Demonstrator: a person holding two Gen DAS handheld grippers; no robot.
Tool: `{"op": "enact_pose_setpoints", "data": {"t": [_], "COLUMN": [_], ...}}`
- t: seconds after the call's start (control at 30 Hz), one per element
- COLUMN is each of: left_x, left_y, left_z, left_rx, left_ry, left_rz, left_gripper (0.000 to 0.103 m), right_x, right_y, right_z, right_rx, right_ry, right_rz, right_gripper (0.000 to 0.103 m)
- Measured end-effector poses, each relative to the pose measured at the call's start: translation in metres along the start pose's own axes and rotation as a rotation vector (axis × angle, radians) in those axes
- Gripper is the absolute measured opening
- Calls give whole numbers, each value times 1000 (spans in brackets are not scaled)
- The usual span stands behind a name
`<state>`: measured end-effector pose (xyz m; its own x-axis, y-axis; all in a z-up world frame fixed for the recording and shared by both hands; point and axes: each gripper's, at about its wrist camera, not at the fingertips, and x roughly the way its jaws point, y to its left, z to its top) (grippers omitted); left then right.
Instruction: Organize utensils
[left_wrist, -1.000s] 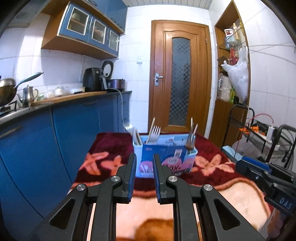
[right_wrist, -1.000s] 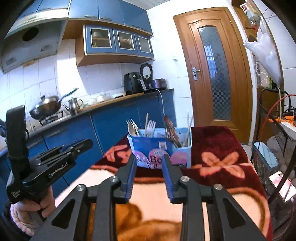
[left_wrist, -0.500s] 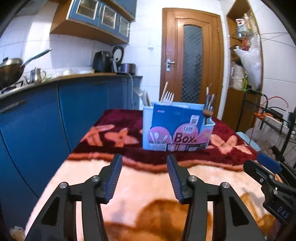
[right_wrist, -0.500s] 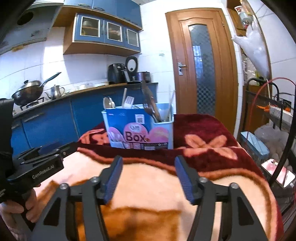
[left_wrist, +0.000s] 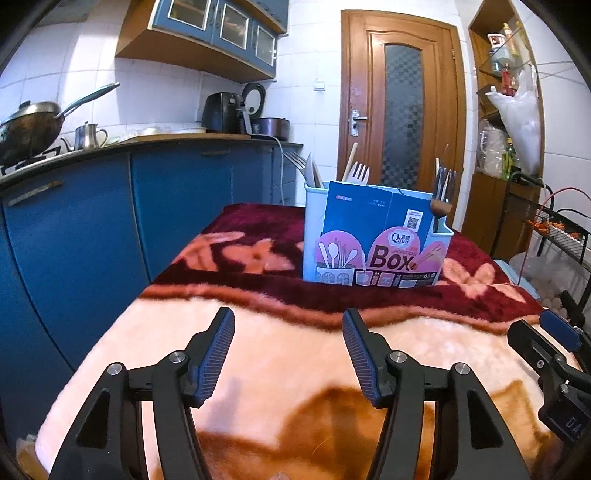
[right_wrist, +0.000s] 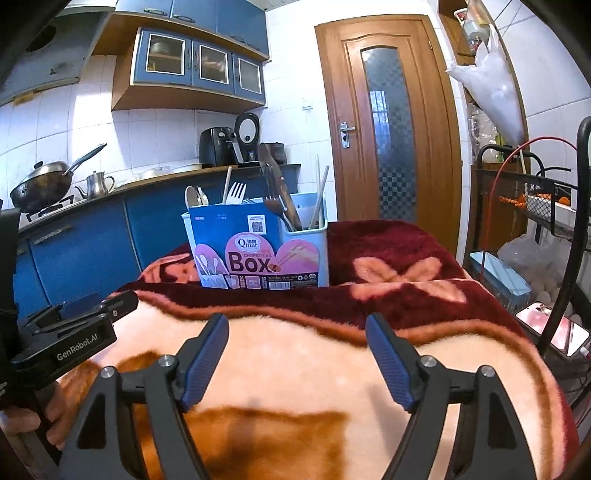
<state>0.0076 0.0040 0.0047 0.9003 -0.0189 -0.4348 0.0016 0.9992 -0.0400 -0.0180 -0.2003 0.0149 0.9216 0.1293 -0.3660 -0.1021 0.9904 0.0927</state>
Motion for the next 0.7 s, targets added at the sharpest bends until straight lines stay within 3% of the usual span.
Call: {"op": "enact_pose_setpoints", "data": {"t": [0.7], "left_x": [0], "left_y": [-1], "left_z": [-2], "left_rx": [8], "left_ry": [-4], "left_rz": [3], "left_gripper": [62], "right_x": [1], "right_y": [2], "right_z": [-1], "right_rx": [-1], "right_ry": [8], "right_rz": [-5], "right_gripper": [79]}}
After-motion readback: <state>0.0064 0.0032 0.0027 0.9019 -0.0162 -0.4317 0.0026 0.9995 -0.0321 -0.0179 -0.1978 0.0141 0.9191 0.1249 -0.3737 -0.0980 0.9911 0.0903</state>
